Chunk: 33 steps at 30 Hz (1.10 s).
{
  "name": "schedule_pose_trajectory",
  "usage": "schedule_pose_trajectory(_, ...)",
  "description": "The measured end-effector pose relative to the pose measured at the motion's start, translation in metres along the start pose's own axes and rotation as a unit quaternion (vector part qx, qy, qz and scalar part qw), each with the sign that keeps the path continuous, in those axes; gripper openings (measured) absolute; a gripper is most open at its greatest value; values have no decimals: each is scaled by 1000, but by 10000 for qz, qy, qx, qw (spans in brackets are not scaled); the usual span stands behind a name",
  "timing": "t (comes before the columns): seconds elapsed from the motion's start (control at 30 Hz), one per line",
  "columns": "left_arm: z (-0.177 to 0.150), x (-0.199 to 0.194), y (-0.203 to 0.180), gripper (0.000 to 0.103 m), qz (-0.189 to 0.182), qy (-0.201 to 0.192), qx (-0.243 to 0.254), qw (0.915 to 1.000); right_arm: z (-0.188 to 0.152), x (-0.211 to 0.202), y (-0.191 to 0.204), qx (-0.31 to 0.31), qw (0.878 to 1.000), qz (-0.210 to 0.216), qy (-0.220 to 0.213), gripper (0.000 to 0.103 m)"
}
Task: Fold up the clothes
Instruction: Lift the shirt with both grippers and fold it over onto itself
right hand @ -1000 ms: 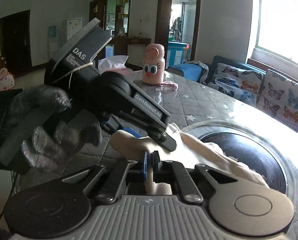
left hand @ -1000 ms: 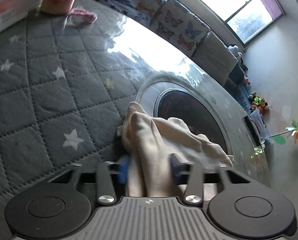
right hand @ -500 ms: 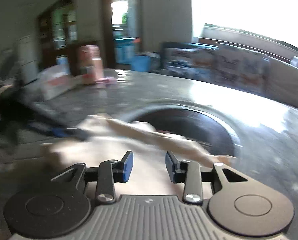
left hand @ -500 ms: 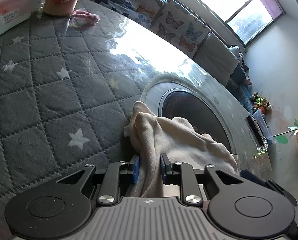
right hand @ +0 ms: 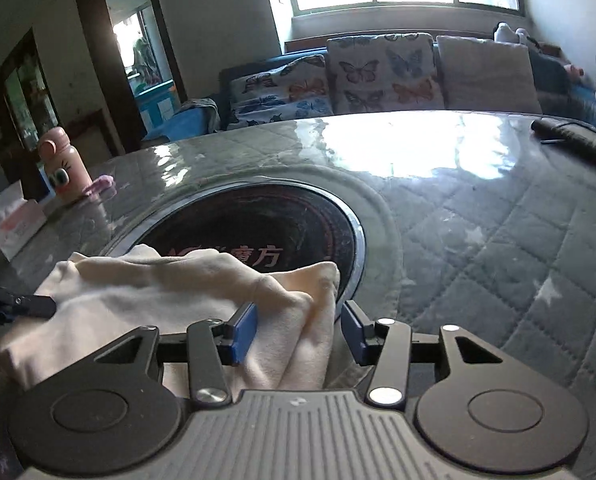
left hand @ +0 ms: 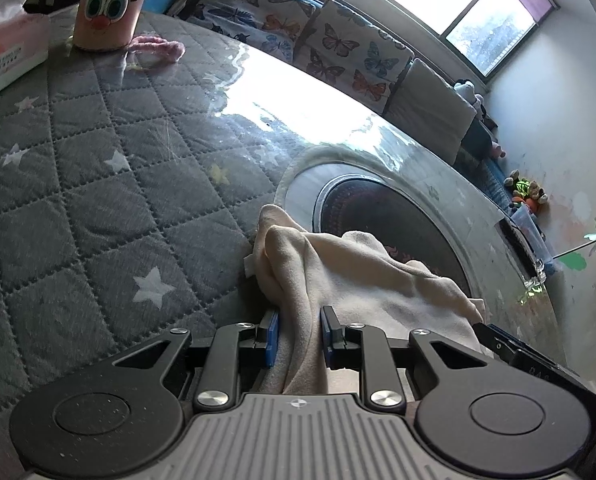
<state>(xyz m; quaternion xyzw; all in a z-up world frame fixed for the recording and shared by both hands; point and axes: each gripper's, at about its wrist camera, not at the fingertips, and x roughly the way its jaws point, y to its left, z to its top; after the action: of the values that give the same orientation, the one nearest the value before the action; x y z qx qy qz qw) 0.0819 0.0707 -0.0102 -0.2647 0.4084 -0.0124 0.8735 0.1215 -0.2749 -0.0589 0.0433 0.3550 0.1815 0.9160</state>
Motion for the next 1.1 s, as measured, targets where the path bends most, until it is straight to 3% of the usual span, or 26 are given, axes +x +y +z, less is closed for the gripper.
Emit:
schedule_pose_trajectory(0.07, 0, 0, -2, 23, 15, -12, 58, 10000, 0, 1, 2, -17, 10000, 38, 9, 40)
schedule_pose_trajectory(0.2, 0, -1, -4, 21, 45, -51, 139, 9999, 2, 0, 7, -10, 10000, 79, 30, 14)
schedule_pose_trajectory(0.23, 0, -2, -5, 20, 48, -65, 148, 9999, 2, -1, 8, 6, 10000, 78, 20, 12)
schedule_pose_trajectory(0.67, 4, -47, 6, 17, -84, -554, 158, 9983, 30, -32, 72, -664, 9959, 379, -474, 9)
schedule_pose_trajectory(1.1, 26, -120, 67, 16, 457, -1325, -136, 9900, 62, -1, 166, -1331, 9847, 1021, -470, 9)
